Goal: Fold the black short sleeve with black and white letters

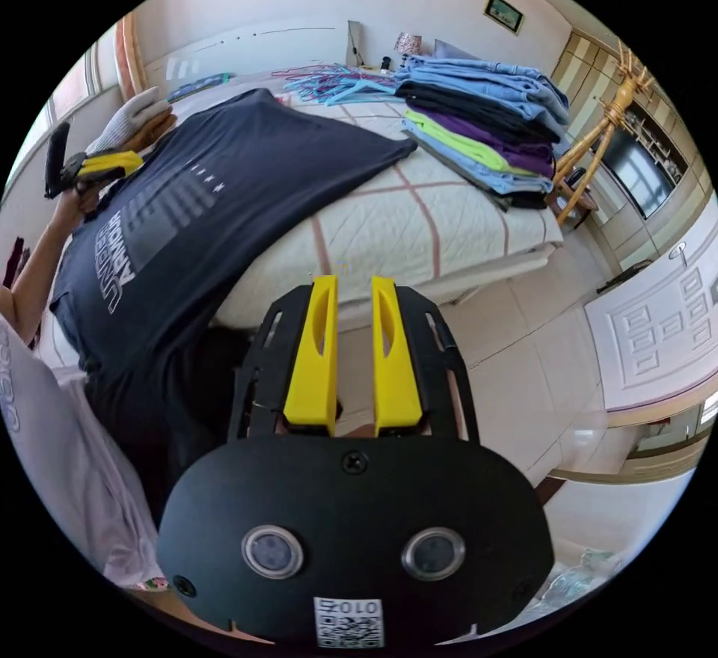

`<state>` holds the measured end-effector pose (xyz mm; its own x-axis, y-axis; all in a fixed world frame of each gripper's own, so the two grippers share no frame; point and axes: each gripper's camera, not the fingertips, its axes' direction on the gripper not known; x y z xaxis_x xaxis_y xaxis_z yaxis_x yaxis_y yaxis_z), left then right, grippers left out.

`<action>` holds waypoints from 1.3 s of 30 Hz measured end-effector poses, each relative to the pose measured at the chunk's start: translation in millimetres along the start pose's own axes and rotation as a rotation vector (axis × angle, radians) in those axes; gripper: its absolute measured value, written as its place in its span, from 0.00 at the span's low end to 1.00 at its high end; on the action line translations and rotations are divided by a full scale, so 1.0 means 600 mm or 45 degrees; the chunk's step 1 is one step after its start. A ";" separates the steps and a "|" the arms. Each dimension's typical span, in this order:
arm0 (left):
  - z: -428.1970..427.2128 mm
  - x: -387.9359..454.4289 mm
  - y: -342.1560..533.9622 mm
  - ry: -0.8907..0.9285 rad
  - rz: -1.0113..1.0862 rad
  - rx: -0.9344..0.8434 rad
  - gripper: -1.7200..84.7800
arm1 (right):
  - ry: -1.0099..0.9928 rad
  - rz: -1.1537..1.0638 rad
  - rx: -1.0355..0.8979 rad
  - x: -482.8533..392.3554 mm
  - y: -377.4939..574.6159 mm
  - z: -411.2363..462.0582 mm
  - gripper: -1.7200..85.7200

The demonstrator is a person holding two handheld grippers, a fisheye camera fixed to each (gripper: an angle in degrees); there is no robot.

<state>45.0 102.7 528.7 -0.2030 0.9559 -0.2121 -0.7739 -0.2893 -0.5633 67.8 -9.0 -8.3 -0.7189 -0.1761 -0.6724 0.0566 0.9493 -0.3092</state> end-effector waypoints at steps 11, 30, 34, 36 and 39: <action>-0.043 0.475 -0.068 0.386 0.406 -0.099 0.07 | -0.303 -0.021 -0.026 -0.049 0.191 -0.050 0.14; -0.123 0.705 -0.126 0.306 0.512 -0.170 0.16 | -0.221 0.044 -0.200 -0.124 0.295 -0.013 0.07; -0.136 0.766 -0.135 0.173 0.569 -0.159 0.19 | -0.455 0.110 -0.089 -0.093 0.280 -0.063 0.06; -0.145 0.781 -0.133 0.092 0.548 -0.137 0.19 | -0.505 0.099 -0.043 -0.088 0.265 -0.090 0.06; -0.156 0.781 -0.124 -0.030 0.460 -0.125 0.17 | -0.644 0.024 0.004 -0.095 0.245 -0.102 0.06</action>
<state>63.8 567.5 396.6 -0.4669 0.7919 -0.3936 -0.5890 -0.6105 -0.5295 74.8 156.7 25.9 -0.2925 -0.2634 -0.9193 0.0691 0.9530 -0.2950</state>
